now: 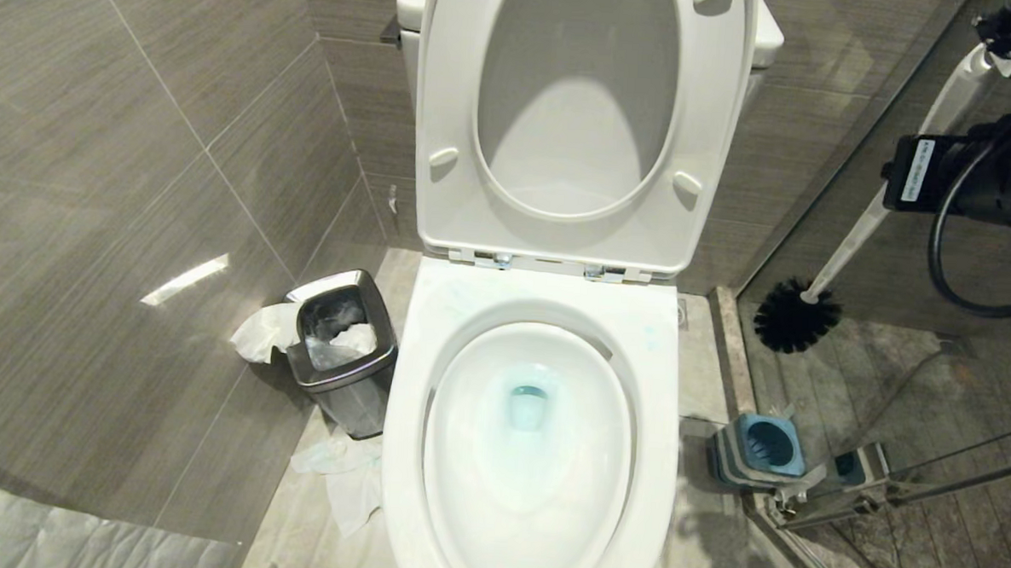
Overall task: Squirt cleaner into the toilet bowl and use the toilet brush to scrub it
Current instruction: Put the toilet brush back
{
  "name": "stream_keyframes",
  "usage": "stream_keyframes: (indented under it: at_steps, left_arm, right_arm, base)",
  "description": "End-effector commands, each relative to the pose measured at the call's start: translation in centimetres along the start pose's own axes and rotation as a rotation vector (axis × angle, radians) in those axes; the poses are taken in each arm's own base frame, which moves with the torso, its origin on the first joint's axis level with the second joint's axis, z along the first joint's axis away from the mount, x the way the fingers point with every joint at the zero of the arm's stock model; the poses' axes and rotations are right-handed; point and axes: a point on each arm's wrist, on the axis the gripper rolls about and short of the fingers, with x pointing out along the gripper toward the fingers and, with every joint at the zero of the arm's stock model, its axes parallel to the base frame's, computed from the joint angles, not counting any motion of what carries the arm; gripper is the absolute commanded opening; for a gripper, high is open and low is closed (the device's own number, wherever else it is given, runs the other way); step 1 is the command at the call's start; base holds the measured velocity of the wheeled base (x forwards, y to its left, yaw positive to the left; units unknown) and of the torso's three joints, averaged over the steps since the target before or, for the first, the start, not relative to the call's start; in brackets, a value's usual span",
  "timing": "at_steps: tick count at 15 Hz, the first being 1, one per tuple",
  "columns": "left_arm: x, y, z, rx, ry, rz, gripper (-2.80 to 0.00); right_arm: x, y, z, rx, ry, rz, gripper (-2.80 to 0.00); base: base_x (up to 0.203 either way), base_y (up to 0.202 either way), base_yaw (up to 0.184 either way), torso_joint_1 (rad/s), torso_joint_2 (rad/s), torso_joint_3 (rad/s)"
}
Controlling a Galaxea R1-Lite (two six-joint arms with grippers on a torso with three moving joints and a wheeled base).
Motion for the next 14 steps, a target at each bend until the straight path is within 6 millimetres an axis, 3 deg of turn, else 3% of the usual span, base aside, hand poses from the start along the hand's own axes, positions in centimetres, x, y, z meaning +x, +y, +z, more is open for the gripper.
stream_keyframes:
  at_steps: [1,4,10,14]
  left_arm:
    - [0.0,0.0,-0.1,0.0,0.003,-0.001,-2.8]
    - [0.0,0.0,-0.1,0.0,0.003,-0.001,-2.8]
    - [0.0,0.0,-0.1,0.0,0.003,0.0,-2.8]
    - [0.0,0.0,-0.1,0.0,0.003,0.0,-2.8]
  right_arm:
    - [-0.3,-1.2,-0.7,0.008,0.005,-0.01,-2.8]
    - [0.7,-3.4,-2.1,0.034,-0.011,-0.041,-2.8]
    - [0.9,-6.6,-5.7,0.052,0.034,-0.014,-2.8]
    - [1.1,-7.4,-6.9,0.055,0.06,-0.013,-2.8]
  base:
    - [0.0,0.0,0.0,0.0,0.0,0.0]
    - [0.0,0.0,0.0,0.0,0.0,0.0]
    - [0.0,0.0,0.0,0.0,0.0,0.0]
    - [0.0,0.0,0.0,0.0,0.0,0.0]
